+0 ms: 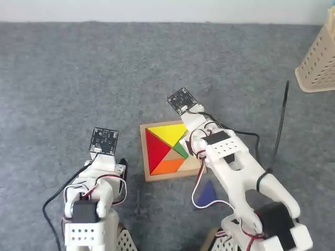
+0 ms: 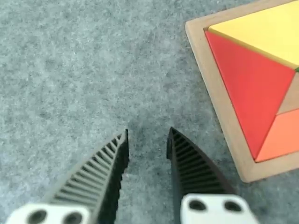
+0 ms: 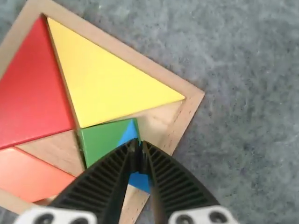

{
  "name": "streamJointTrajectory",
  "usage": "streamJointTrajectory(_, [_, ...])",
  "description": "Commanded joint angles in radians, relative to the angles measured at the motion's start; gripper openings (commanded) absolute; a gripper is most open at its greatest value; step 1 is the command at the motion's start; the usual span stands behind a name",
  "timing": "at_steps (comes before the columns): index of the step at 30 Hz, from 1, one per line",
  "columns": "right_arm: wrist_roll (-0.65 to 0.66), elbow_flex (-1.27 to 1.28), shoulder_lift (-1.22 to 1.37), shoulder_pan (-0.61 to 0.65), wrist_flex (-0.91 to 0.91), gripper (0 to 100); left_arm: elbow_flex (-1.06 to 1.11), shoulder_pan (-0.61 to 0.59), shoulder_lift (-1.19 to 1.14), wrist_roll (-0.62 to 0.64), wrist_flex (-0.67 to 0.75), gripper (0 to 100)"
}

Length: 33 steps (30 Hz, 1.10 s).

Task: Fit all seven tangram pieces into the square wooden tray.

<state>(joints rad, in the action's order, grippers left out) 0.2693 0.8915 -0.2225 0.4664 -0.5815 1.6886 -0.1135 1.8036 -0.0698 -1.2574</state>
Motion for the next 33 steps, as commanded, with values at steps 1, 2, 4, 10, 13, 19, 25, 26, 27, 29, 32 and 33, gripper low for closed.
streamJointTrajectory(1, [0.006,-0.028,0.007,-0.018,0.018,0.7,-0.004,0.0,0.015,0.008,-0.005,13])
streamJointTrajectory(2, [0.005,-0.028,0.007,-0.018,0.019,0.7,-0.004,0.0,0.015,0.008,-0.005,13])
streamJointTrajectory(4, [0.002,-0.028,0.008,-0.018,0.045,0.7,-0.004,0.0,0.015,0.008,-0.005,13])
streamJointTrajectory(10, [0.002,-0.028,0.008,-0.019,0.061,0.7,-0.004,0.0,0.015,0.008,-0.005,13])
streamJointTrajectory(13, [0.002,-0.028,0.008,-0.019,0.061,0.7,-0.004,0.0,0.015,0.008,-0.005,13])
streamJointTrajectory(19, [0.002,-0.034,0.025,-0.019,0.09,0.7,-0.004,0.0,0.015,0.008,-0.005,13])
streamJointTrajectory(25, [-0.008,-0.1,0.114,-0.036,0.088,0.7,-0.004,0.0,0.015,0.008,-0.005,13])
streamJointTrajectory(26, [-0.025,-0.114,0.131,-0.047,0.084,0.7,-0.004,0.0,0.015,0.008,-0.005,13])
streamJointTrajectory(27, [-0.046,-0.129,0.145,-0.058,0.081,0.7,-0.004,0.0,0.015,0.008,-0.005,13])
streamJointTrajectory(29, [-0.075,-0.153,0.165,-0.081,0.079,0.7,-0.004,0.0,0.015,0.008,-0.005,13])
streamJointTrajectory(32, [-0.092,-0.17,0.165,-0.099,0.079,0.7,-0.004,0.0,0.015,0.008,-0.005,13])
streamJointTrajectory(33, [-0.092,-0.172,0.16,-0.097,0.079,0.7,-0.004,0.0,0.015,0.008,-0.005,13])
